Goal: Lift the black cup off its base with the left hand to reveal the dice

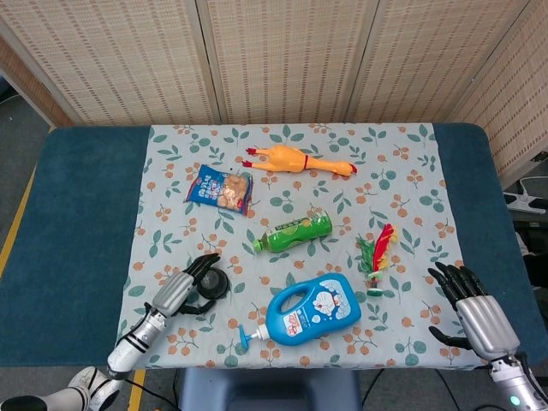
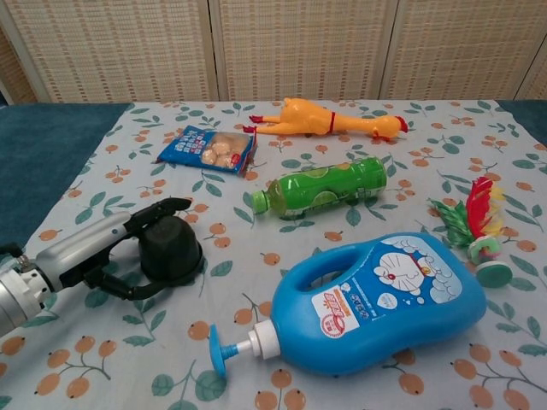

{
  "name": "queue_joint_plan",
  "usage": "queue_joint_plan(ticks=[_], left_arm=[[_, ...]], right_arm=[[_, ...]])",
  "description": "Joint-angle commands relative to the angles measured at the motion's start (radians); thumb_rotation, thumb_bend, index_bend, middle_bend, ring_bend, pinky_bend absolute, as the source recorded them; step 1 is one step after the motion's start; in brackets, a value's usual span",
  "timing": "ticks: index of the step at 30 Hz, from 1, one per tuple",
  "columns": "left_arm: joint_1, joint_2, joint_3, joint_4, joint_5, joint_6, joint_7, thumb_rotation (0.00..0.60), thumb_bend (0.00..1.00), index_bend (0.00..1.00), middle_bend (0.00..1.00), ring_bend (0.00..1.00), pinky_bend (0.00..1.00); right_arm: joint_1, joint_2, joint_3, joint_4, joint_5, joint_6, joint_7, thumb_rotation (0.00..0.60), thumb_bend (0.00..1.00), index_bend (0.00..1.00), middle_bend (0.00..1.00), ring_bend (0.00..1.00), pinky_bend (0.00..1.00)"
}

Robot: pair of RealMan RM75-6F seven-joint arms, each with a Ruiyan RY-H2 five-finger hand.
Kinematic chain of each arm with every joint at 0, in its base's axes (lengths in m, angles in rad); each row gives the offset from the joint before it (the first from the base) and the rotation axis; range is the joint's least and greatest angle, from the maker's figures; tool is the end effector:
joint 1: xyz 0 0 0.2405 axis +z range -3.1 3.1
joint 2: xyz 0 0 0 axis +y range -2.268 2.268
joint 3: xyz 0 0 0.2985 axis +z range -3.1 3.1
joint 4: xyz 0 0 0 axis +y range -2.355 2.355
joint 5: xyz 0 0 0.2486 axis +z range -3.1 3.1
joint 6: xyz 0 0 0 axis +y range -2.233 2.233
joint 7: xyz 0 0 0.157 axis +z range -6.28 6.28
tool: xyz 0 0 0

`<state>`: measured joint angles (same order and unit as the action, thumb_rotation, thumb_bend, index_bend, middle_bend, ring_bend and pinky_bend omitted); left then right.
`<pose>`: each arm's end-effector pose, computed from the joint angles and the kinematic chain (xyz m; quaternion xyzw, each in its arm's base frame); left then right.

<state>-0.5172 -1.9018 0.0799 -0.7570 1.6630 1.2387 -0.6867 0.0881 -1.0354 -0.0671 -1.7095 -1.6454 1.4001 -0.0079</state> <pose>-0.2884 0.3137 -0.1389 -0.6714 -0.4989 -0.4888 0.2479 -0.3441 -0.1667 0.1261 0.6710 -0.4129 0.3515 0.5057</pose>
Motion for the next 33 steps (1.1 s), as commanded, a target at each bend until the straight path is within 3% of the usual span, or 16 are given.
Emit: queue_joint_plan(ticks=[1, 11, 18, 22, 24, 28, 33], left_arm=[[0.0, -0.01, -0.001, 0.013, 0.002, 0.008, 0.003, 0.6, 0.33, 0.0, 0.0, 0.0, 0.18], [0.016, -0.051, -0.004, 0.068, -0.006, 0.033, 0.009, 0.6, 0.44, 0.0, 0.0, 0.0, 0.41], [0.017, -0.038, 0.009, 0.06, -0.016, -0.013, 0.035, 0.6, 0.46, 0.02, 0.0, 0.1, 0.5], [0.02, -0.042, 0.009, 0.06, -0.015, -0.005, 0.053, 0.6, 0.49, 0.1, 0.0, 0.17, 0.55], [0.025, -0.049, 0.005, 0.067, -0.014, 0.015, 0.062, 0.6, 0.51, 0.15, 0.04, 0.22, 0.59], [0.035, -0.056, 0.002, 0.082, -0.005, 0.059, 0.089, 0.6, 0.55, 0.3, 0.23, 0.32, 0.67], [0.045, -0.055, 0.003, 0.085, -0.005, 0.077, 0.097, 0.6, 0.56, 0.34, 0.28, 0.36, 0.7]], right_arm=[[0.0, 0.0, 0.001, 0.0, 0.002, -0.001, 0.001, 0.55, 0.11, 0.0, 0.0, 0.0, 0.0], [0.002, -0.002, 0.002, 0.0, 0.005, -0.006, -0.004, 0.55, 0.11, 0.0, 0.0, 0.0, 0.0], [0.002, -0.002, 0.002, -0.002, 0.008, -0.008, -0.005, 0.55, 0.11, 0.0, 0.0, 0.0, 0.0], [0.005, -0.002, 0.001, -0.004, 0.009, -0.014, -0.007, 0.55, 0.11, 0.0, 0.0, 0.0, 0.0], [0.005, -0.002, 0.0, -0.005, 0.01, -0.016, -0.007, 0.549, 0.11, 0.0, 0.0, 0.0, 0.0], [0.005, -0.002, 0.001, -0.005, 0.011, -0.015, -0.007, 0.551, 0.11, 0.0, 0.0, 0.0, 0.0], [0.007, -0.004, 0.0, -0.005, 0.012, -0.021, -0.011, 0.55, 0.11, 0.0, 0.0, 0.0, 0.0]])
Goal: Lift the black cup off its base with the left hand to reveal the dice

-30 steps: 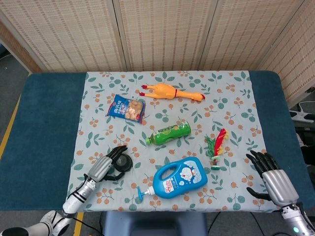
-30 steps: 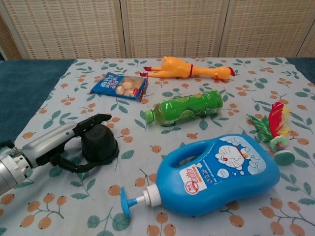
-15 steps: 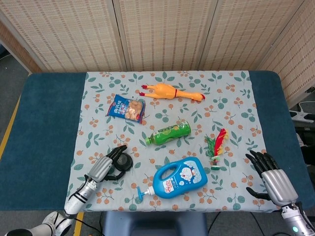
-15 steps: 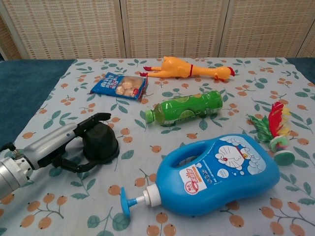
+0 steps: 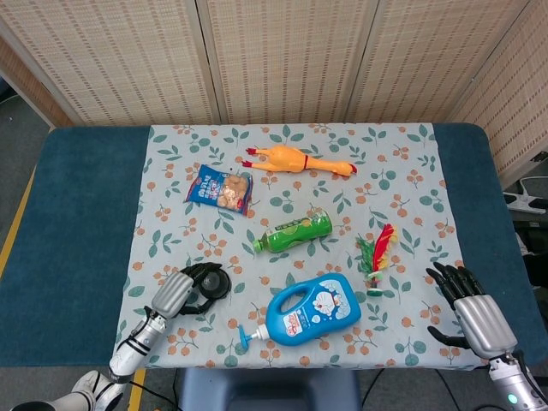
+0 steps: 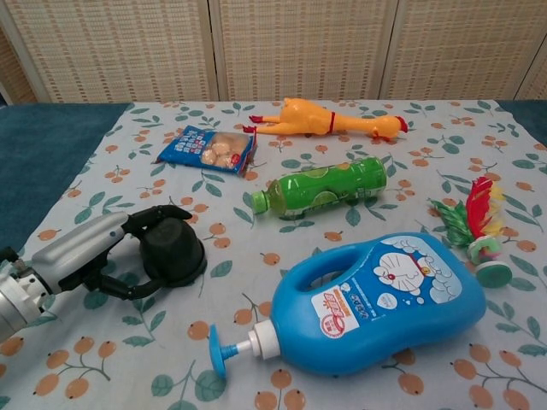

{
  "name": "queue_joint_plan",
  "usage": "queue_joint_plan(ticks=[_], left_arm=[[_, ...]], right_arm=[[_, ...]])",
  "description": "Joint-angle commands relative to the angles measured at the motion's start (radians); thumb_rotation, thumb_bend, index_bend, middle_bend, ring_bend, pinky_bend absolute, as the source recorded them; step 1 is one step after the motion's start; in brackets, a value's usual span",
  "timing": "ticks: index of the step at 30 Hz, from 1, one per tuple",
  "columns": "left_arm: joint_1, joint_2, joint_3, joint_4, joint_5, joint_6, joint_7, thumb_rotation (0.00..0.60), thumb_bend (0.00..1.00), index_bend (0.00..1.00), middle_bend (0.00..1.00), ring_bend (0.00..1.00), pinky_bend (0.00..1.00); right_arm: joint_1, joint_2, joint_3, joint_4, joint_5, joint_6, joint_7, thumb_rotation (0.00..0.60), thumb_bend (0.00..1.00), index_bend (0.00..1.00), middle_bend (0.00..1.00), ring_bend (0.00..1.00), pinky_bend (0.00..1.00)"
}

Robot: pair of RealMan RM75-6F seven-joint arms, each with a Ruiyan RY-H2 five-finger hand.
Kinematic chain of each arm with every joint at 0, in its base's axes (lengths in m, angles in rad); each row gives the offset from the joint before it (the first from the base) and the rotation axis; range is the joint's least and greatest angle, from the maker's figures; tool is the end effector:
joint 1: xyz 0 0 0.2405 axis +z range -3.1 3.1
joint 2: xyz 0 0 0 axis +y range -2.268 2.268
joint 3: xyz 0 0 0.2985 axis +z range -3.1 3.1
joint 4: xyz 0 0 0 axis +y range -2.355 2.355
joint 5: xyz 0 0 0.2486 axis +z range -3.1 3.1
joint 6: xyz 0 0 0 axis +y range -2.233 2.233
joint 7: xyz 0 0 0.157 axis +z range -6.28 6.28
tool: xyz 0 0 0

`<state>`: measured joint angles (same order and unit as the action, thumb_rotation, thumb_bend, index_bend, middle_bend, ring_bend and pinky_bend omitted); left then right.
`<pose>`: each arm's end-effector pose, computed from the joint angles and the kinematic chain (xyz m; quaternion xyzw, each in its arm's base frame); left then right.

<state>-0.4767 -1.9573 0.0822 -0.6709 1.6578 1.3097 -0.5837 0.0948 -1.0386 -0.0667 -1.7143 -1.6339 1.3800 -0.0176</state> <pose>-0.2957 0.3047 -0.1412 -0.6825 -0.4510 -0.4945 0.2936 -0.3442 -0.1686 0.1224 0.6733 -0.4172 0.3448 0.5036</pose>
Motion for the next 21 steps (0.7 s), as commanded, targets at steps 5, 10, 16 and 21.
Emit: queue_joint_plan(ticks=[5, 10, 16, 21], left_arm=[[0.006, 0.0, -0.002, 0.011, 0.005, 0.028, -0.016, 0.6, 0.56, 0.37, 0.29, 0.38, 0.71], [0.007, -0.002, -0.001, 0.014, 0.003, 0.025, -0.026, 0.6, 0.56, 0.37, 0.29, 0.38, 0.72], [0.005, 0.026, -0.014, -0.018, 0.005, 0.062, -0.021, 0.6, 0.56, 0.37, 0.3, 0.39, 0.73], [0.001, 0.08, -0.028, -0.096, 0.005, 0.088, -0.001, 0.6, 0.56, 0.38, 0.3, 0.39, 0.73]], right_arm=[[0.001, -0.001, -0.001, -0.003, 0.001, -0.003, -0.005, 0.552, 0.11, 0.0, 0.0, 0.0, 0.0], [0.0, -0.001, -0.002, -0.004, 0.001, -0.003, -0.007, 0.551, 0.11, 0.0, 0.0, 0.0, 0.0], [0.002, -0.001, -0.003, -0.003, 0.001, -0.007, -0.008, 0.551, 0.11, 0.0, 0.0, 0.0, 0.0], [0.004, -0.003, -0.003, -0.003, 0.001, -0.011, -0.01, 0.551, 0.11, 0.0, 0.0, 0.0, 0.0]])
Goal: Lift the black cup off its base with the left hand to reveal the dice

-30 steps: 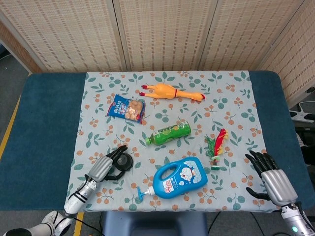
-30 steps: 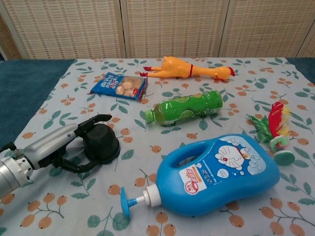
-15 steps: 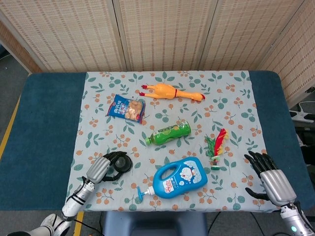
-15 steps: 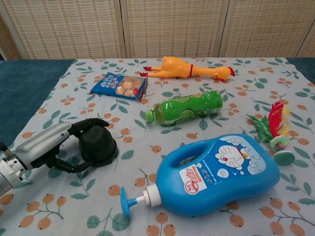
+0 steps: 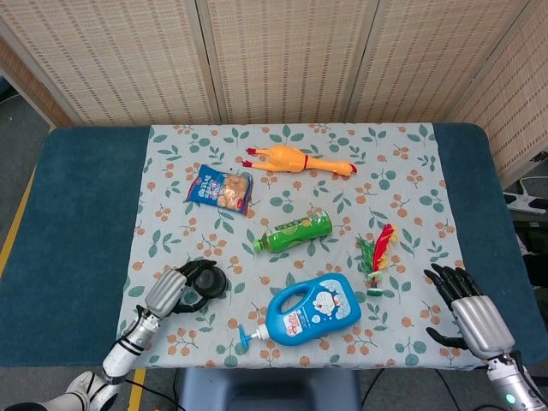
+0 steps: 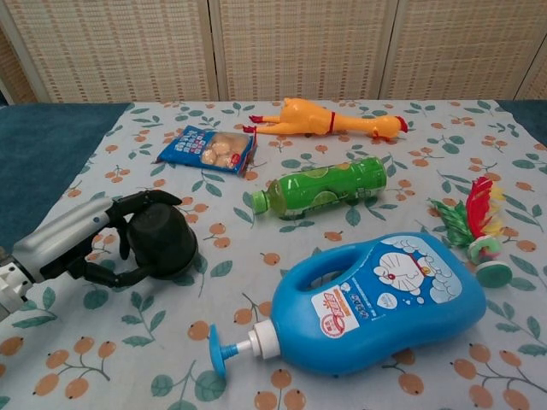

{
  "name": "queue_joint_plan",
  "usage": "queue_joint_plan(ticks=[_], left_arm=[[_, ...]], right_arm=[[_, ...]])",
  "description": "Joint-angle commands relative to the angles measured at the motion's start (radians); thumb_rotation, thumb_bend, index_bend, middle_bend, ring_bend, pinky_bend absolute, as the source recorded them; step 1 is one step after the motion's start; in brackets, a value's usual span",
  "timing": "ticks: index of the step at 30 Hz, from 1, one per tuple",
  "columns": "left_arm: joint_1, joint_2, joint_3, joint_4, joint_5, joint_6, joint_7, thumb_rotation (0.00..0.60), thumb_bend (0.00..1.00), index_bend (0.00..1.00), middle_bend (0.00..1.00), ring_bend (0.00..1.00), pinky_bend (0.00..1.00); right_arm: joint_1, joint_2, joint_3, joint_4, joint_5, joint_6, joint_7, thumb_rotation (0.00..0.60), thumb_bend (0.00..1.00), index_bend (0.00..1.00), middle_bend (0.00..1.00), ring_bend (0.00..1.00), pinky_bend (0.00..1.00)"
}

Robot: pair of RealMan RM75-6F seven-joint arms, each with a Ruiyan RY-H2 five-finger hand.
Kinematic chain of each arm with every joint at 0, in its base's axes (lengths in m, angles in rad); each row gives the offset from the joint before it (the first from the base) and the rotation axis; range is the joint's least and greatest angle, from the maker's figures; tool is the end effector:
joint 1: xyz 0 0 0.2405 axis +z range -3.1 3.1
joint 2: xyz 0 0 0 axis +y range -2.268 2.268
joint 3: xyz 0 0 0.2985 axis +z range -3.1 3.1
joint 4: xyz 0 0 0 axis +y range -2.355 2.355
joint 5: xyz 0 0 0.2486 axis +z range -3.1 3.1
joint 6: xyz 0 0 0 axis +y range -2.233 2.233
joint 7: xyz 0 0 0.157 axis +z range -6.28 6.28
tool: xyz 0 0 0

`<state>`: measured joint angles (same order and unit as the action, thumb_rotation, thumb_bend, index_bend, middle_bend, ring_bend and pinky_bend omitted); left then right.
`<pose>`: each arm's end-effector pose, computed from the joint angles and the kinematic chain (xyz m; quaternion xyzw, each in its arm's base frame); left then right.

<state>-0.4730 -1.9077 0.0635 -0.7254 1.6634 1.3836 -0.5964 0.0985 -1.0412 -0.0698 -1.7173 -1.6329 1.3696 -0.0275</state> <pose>-0.2932 0.3083 -0.1166 -0.6639 -0.4379 -0.5305 0.2934 -0.3436 -0.1685 0.1194 0.6772 -0.4179 0.3404 0.5009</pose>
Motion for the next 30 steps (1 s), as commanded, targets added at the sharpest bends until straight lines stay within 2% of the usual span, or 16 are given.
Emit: queue_joint_plan(ticks=[1, 9, 13, 18, 22, 25, 30], left_arm=[[-0.003, 0.045, -0.013, -0.061, -0.003, 0.017, 0.02, 0.6, 0.56, 0.38, 0.3, 0.39, 0.73], [-0.001, 0.092, -0.026, -0.127, -0.027, -0.01, 0.043, 0.6, 0.56, 0.38, 0.31, 0.39, 0.73], [-0.005, 0.144, -0.038, -0.193, -0.028, 0.001, 0.043, 0.6, 0.56, 0.39, 0.31, 0.39, 0.73], [-0.022, 0.251, -0.074, -0.366, -0.006, 0.055, 0.14, 0.6, 0.56, 0.4, 0.32, 0.4, 0.73], [-0.021, 0.316, -0.069, -0.493, -0.013, 0.026, 0.251, 0.6, 0.56, 0.39, 0.31, 0.4, 0.73], [-0.015, 0.296, -0.05, -0.476, -0.053, -0.046, 0.253, 0.6, 0.56, 0.39, 0.31, 0.4, 0.73], [-0.015, 0.218, -0.03, -0.355, -0.087, -0.133, 0.172, 0.6, 0.56, 0.39, 0.31, 0.4, 0.73]], right_arm=[[0.001, 0.0, -0.001, 0.0, -0.001, -0.001, -0.001, 0.551, 0.11, 0.0, 0.0, 0.0, 0.0], [0.003, -0.004, -0.004, -0.002, -0.004, -0.008, -0.009, 0.551, 0.11, 0.0, 0.0, 0.0, 0.0], [0.006, -0.004, -0.005, -0.001, -0.003, -0.014, -0.011, 0.55, 0.11, 0.0, 0.0, 0.0, 0.0], [0.009, -0.006, -0.007, 0.0, -0.004, -0.022, -0.011, 0.55, 0.11, 0.0, 0.0, 0.0, 0.0], [0.013, -0.009, -0.008, -0.001, -0.004, -0.028, -0.015, 0.551, 0.11, 0.0, 0.0, 0.0, 0.0], [0.015, -0.013, -0.01, -0.002, -0.004, -0.033, -0.022, 0.55, 0.11, 0.0, 0.0, 0.0, 0.0], [0.015, -0.013, -0.011, -0.004, -0.003, -0.034, -0.023, 0.549, 0.11, 0.0, 0.0, 0.0, 0.0]])
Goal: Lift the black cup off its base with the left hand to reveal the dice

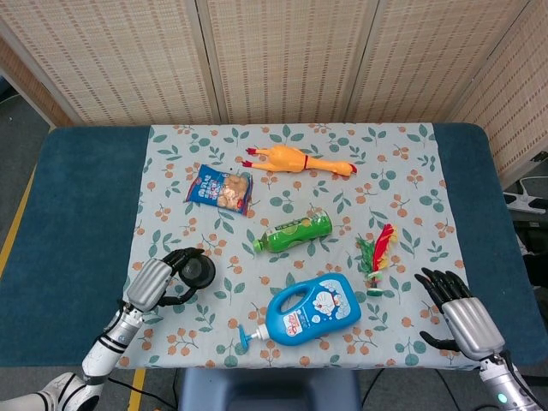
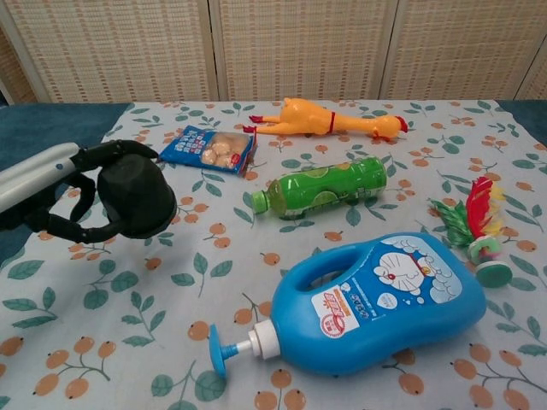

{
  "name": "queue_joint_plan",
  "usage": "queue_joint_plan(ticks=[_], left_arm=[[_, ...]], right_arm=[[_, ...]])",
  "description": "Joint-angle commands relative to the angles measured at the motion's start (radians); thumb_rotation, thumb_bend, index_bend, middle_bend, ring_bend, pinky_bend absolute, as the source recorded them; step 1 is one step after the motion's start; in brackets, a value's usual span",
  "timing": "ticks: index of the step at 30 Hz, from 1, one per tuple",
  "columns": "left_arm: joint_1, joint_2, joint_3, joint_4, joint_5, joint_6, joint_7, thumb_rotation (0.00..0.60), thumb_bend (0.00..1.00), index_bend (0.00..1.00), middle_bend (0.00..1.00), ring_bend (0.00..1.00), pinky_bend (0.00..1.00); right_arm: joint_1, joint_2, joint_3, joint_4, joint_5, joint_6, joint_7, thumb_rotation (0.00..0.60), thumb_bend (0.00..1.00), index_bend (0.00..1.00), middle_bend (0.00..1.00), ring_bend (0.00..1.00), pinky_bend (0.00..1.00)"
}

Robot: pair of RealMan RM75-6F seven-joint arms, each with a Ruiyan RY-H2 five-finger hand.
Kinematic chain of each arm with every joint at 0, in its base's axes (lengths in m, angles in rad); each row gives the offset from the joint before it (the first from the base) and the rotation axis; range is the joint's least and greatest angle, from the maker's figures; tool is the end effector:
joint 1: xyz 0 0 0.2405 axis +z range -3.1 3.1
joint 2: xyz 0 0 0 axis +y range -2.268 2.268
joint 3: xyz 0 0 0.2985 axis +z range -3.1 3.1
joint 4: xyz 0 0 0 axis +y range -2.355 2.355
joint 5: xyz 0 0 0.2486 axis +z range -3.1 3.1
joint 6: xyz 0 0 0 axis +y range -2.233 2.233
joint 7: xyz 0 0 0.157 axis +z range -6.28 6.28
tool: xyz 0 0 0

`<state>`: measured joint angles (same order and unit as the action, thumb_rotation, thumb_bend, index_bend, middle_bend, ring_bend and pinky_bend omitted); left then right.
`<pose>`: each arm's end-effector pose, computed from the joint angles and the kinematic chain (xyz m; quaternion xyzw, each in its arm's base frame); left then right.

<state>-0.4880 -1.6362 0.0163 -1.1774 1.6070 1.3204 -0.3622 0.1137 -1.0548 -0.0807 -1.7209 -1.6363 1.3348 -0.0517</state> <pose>-0.2709 0.3110 -0.0554 -0.6659 -0.4329 -0.5169 0.3195 -0.3410 -0.1690 0.1079 0.6915 -0.4197 0.3289 0.4874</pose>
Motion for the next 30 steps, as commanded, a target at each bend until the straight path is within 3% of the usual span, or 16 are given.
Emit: queue_joint_plan(ticks=[1, 4, 8, 14, 17, 20, 24, 27, 30], left_arm=[[-0.002, -0.062, 0.016, 0.114, -0.024, -0.066, -0.072, 0.6, 0.56, 0.39, 0.31, 0.4, 0.73], [-0.013, -0.05, -0.001, 0.093, 0.006, -0.02, -0.068, 0.6, 0.56, 0.39, 0.31, 0.4, 0.73], [-0.033, 0.026, -0.03, -0.048, 0.03, 0.017, -0.054, 0.6, 0.56, 0.39, 0.31, 0.4, 0.73], [-0.048, 0.134, -0.033, -0.23, 0.015, -0.028, -0.019, 0.6, 0.56, 0.39, 0.31, 0.4, 0.73], [-0.037, 0.104, -0.004, -0.181, -0.025, -0.091, -0.017, 0.6, 0.56, 0.39, 0.31, 0.4, 0.73], [-0.021, 0.022, 0.032, -0.052, -0.054, -0.152, -0.056, 0.6, 0.56, 0.39, 0.31, 0.4, 0.73], [-0.017, -0.053, 0.038, 0.079, -0.04, -0.152, -0.105, 0.6, 0.56, 0.39, 0.31, 0.4, 0.73], [-0.031, -0.03, 0.003, 0.056, -0.004, -0.078, -0.099, 0.6, 0.56, 0.39, 0.31, 0.4, 0.73], [-0.051, 0.047, -0.047, -0.071, 0.027, -0.005, -0.042, 0.6, 0.56, 0.39, 0.31, 0.4, 0.73]], right_arm=[[-0.001, 0.002, 0.001, 0.0, 0.0, 0.003, 0.003, 0.549, 0.11, 0.0, 0.0, 0.0, 0.0], [-0.002, 0.005, 0.001, 0.001, 0.0, 0.008, 0.009, 0.55, 0.11, 0.0, 0.0, 0.0, 0.0], [-0.004, 0.011, -0.003, 0.001, -0.009, 0.016, 0.02, 0.55, 0.11, 0.0, 0.0, 0.0, 0.0], [-0.004, 0.011, -0.005, 0.003, -0.011, 0.014, 0.019, 0.549, 0.11, 0.0, 0.0, 0.0, 0.0], [-0.001, 0.007, -0.006, 0.001, -0.01, 0.006, 0.011, 0.55, 0.11, 0.0, 0.0, 0.0, 0.0], [0.003, 0.001, -0.007, -0.001, -0.006, -0.005, 0.0, 0.55, 0.11, 0.0, 0.0, 0.0, 0.0], [0.004, 0.0, -0.007, -0.004, -0.002, -0.01, -0.006, 0.549, 0.11, 0.0, 0.0, 0.0, 0.0], [0.003, 0.004, -0.006, -0.004, -0.002, -0.005, 0.0, 0.55, 0.11, 0.0, 0.0, 0.0, 0.0], [0.002, 0.007, -0.008, -0.003, -0.006, -0.002, 0.006, 0.55, 0.11, 0.0, 0.0, 0.0, 0.0]])
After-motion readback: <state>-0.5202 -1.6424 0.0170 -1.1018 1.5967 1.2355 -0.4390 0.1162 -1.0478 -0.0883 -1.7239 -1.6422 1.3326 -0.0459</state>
